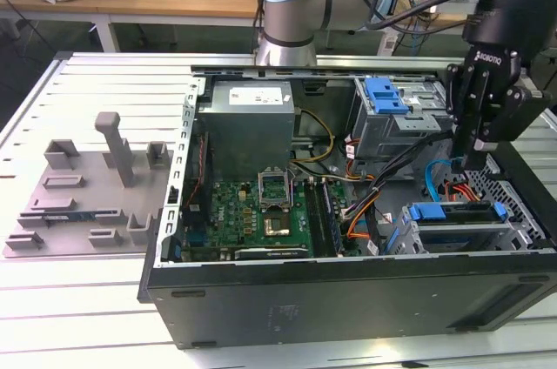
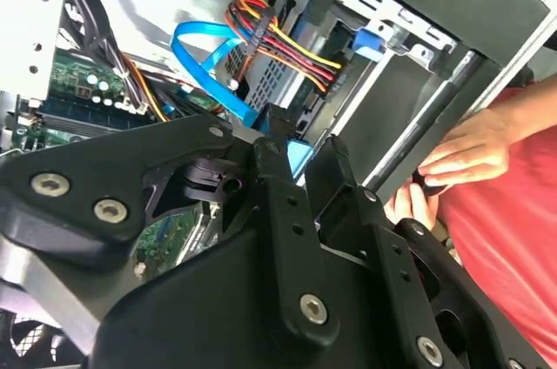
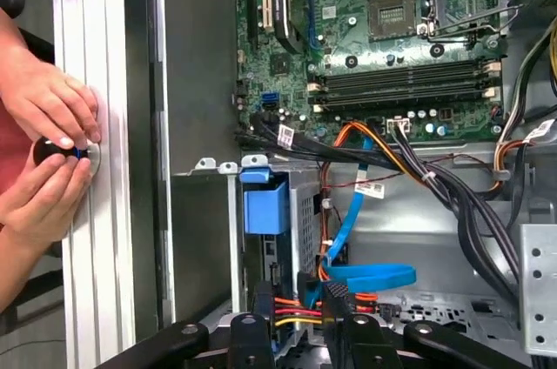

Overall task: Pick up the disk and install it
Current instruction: 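Insert the second disk wire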

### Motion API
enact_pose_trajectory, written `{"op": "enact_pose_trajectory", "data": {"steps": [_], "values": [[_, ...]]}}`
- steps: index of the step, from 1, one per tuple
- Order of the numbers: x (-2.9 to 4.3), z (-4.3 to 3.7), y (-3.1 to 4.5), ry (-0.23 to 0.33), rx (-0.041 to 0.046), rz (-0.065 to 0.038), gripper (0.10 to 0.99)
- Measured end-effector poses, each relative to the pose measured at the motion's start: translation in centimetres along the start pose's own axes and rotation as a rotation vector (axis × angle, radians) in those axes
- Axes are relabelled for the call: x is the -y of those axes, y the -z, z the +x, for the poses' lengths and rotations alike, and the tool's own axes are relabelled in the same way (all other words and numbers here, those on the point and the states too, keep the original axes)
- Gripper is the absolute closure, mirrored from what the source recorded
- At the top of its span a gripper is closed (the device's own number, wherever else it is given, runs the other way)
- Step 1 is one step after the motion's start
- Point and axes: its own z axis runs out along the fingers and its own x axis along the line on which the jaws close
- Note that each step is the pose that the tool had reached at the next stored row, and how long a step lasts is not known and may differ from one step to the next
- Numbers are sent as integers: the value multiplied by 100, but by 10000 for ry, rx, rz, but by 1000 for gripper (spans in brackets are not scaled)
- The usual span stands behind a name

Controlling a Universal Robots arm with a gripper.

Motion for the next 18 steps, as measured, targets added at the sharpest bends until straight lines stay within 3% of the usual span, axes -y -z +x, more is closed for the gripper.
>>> {"op": "enact_pose_trajectory", "data": {"steps": [3, 8, 16, 17, 18], "values": [[0, -33, -21, 0, -167, -17, 722], [-1, -59, -20, -37, -320, -29, 722], [-3, -85, -31, -201, -345, -94, 722], [-3, -85, -32, -224, -345, -103, 804], [-3, -85, -32, -240, -345, -110, 804]]}}
